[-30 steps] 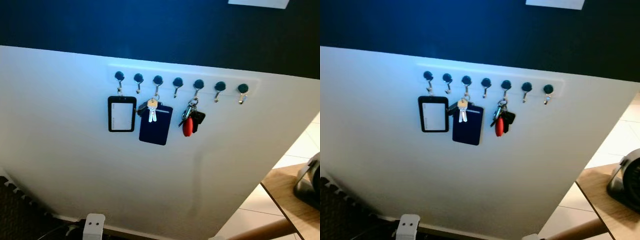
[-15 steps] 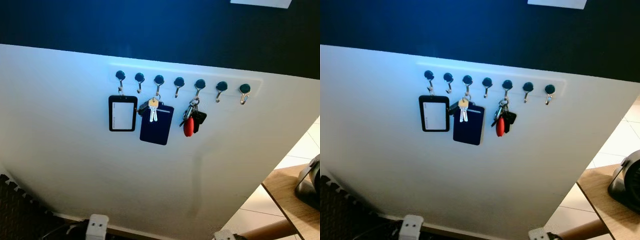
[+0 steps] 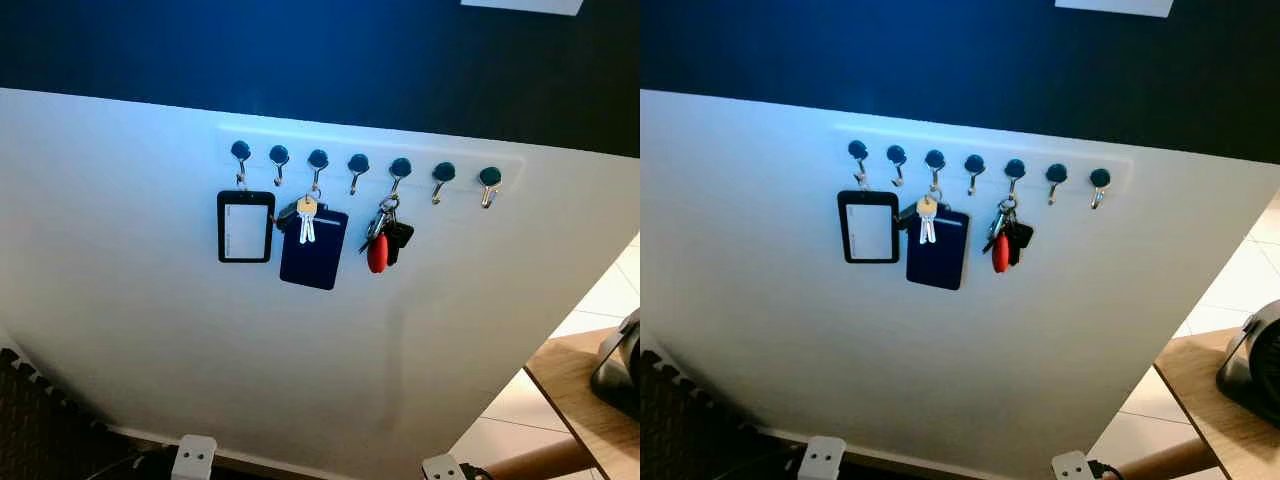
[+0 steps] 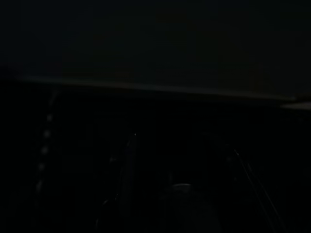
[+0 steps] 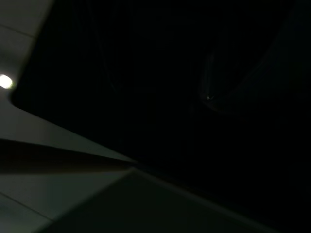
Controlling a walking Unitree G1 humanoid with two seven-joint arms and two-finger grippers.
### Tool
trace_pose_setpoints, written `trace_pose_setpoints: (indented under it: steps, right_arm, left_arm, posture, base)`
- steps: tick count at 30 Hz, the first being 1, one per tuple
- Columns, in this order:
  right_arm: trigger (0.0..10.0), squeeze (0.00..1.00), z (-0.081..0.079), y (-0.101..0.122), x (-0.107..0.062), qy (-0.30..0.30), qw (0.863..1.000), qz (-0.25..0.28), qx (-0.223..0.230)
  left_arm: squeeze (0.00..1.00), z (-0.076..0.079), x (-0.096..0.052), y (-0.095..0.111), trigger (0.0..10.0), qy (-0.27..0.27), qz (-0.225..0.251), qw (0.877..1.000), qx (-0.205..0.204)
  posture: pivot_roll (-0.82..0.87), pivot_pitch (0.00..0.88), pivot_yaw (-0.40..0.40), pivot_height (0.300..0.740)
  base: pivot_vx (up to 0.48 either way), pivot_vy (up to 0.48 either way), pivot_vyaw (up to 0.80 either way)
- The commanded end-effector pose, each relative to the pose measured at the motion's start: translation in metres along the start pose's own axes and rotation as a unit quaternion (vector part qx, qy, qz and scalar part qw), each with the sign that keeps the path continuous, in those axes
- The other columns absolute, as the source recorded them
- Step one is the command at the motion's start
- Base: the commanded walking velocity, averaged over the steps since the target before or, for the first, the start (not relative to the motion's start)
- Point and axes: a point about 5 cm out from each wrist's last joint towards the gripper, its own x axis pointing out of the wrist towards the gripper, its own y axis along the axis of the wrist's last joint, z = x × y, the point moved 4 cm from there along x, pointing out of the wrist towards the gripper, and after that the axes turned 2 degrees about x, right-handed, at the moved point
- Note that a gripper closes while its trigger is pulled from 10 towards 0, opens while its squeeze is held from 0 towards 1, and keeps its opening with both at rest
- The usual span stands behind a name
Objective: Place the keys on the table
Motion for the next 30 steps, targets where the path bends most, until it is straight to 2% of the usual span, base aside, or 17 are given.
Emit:
trace_pose_setpoints:
  steps: [1, 3, 4, 8, 9, 10, 12, 13, 17, 18, 20, 21, 24, 25, 28, 29, 30]
  right_arm:
    - [3.7, 1.00, 0.006, -0.006, -0.001, -0.022, 1.000, -0.010, -0.014]
    - [10.0, 0.11, 0.008, -0.008, -0.002, -0.030, 0.999, -0.013, -0.005]
    - [0.0, 1.00, 0.005, -0.005, -0.002, -0.012, 1.000, 0.001, 0.018]
    - [0.0, 1.00, 0.002, -0.004, -0.002, 0.000, 1.000, 0.002, -0.018]
    - [10.0, 1.00, 0.006, -0.007, -0.002, -0.019, 1.000, -0.006, -0.011]
    - [10.0, 0.00, 0.003, -0.008, -0.002, -0.007, 1.000, -0.006, 0.017]
    - [10.0, 0.00, 0.001, -0.008, -0.002, 0.003, 1.000, -0.004, 0.027]
    - [0.0, 1.00, -0.003, -0.006, -0.002, 0.024, 0.999, 0.001, 0.032]
    - [0.6, 1.00, 0.011, -0.006, -0.002, -0.026, 1.000, -0.008, 0.005]
    - [10.0, 0.00, 0.012, -0.006, -0.002, -0.027, 1.000, -0.012, 0.005]
    - [10.0, 0.00, 0.009, -0.005, -0.002, -0.004, 1.000, -0.007, 0.014]
    - [0.0, 1.00, 0.007, -0.004, -0.002, 0.008, 1.000, -0.002, 0.023]
    - [0.0, 1.00, 0.011, -0.006, -0.003, -0.001, 1.000, -0.005, 0.004]
    - [10.0, 0.72, 0.019, -0.009, -0.003, -0.030, 0.999, -0.014, -0.003]
    - [10.0, 0.00, 0.016, -0.009, -0.004, -0.011, 1.000, -0.011, 0.019]
    - [3.2, 1.00, 0.014, -0.008, -0.004, -0.002, 1.000, -0.008, 0.019]
    - [3.2, 1.00, 0.012, -0.008, -0.003, 0.002, 1.000, -0.007, 0.017]
  left_arm:
    - [0.82, -0.011, -0.003, -0.008, 1.7, 0.030, -0.018, 0.999, 0.013]
    - [0.00, -0.012, -0.003, -0.009, 10.0, 0.035, -0.021, 0.999, 0.004]
    - [1.00, -0.005, -0.003, -0.008, 0.0, 0.006, -0.015, 0.999, -0.027]
    - [1.00, 0.003, -0.002, -0.006, 0.0, -0.024, -0.011, 1.000, 0.015]
    - [0.00, -0.002, -0.003, -0.008, 10.0, 0.005, -0.018, 0.999, 0.028]
    - [0.15, 0.003, -0.003, -0.007, 7.5, -0.018, -0.009, 0.999, -0.036]
    - [0.15, 0.006, -0.003, -0.006, 7.5, -0.031, 0.000, 0.998, -0.057]
    - [1.00, 0.014, -0.004, -0.004, 0.0, -0.065, 0.005, 0.997, -0.041]
    - [1.00, -0.001, -0.003, -0.009, 0.0, 0.006, -0.013, 1.000, 0.010]
    - [0.00, -0.003, -0.004, -0.011, 10.0, 0.011, -0.019, 1.000, 0.000]
    - [0.00, 0.003, -0.004, -0.009, 7.5, -0.021, -0.012, 0.999, -0.034]
    - [1.00, 0.007, -0.004, -0.008, 0.0, -0.040, -0.008, 0.998, -0.038]
    - [1.00, 0.000, -0.004, -0.010, 0.0, -0.019, -0.018, 1.000, 0.007]
    - [0.00, -0.007, -0.004, -0.013, 10.0, 0.010, -0.027, 1.000, 0.001]
    - [1.00, -0.001, -0.005, -0.011, 0.0, -0.028, -0.016, 0.999, -0.042]
    - [1.00, 0.000, -0.005, -0.011, 0.0, -0.030, -0.014, 0.999, -0.022]
    - [1.00, 0.000, -0.005, -0.010, 0.0, -0.029, -0.014, 0.999, -0.006]
  posture:
    - [0.01, 0.062, -0.053, 0.740]
    - [0.01, 0.060, -0.053, 0.740]
    - [0.01, 0.058, -0.054, 0.740]
    - [0.01, 0.054, -0.055, 0.740]
    - [0.01, 0.053, -0.054, 0.740]
    - [0.01, 0.049, -0.054, 0.740]
    - [0.01, 0.049, -0.055, 0.740]
    - [0.01, 0.049, -0.055, 0.740]
    - [0.01, 0.047, -0.055, 0.740]
    - [0.01, 0.047, -0.055, 0.740]
    - [0.01, 0.047, -0.055, 0.740]
    - [0.02, 0.047, -0.056, 0.740]
    - [0.01, 0.049, -0.055, 0.740]
    - [0.01, 0.049, -0.056, 0.740]
    - [0.02, 0.050, -0.056, 0.740]
    - [0.02, 0.050, -0.058, 0.740]
    - [0.02, 0.050, -0.058, 0.740]
  base:
    - [0.000, 0.000, 0.00]
    - [0.000, 0.000, 0.00]
    - [0.000, 0.000, 0.00]
    - [0.000, 0.000, 0.00]
    - [0.000, 0.000, 0.00]
    - [0.000, 0.000, 0.00]
    - [0.000, 0.000, 0.00]
    - [0.000, 0.000, 0.00]
    - [0.000, 0.000, 0.00]
    - [0.000, 0.000, 0.00]
    - [0.000, 0.000, 0.00]
    - [0.000, 0.000, 0.00]
    - [0.000, 0.000, 0.00]
    - [0.000, 0.000, 0.00]
    - [0.000, 0.000, 0.00]
    - [0.000, 0.000, 0.00]
    - [0.000, 0.000, 0.00]
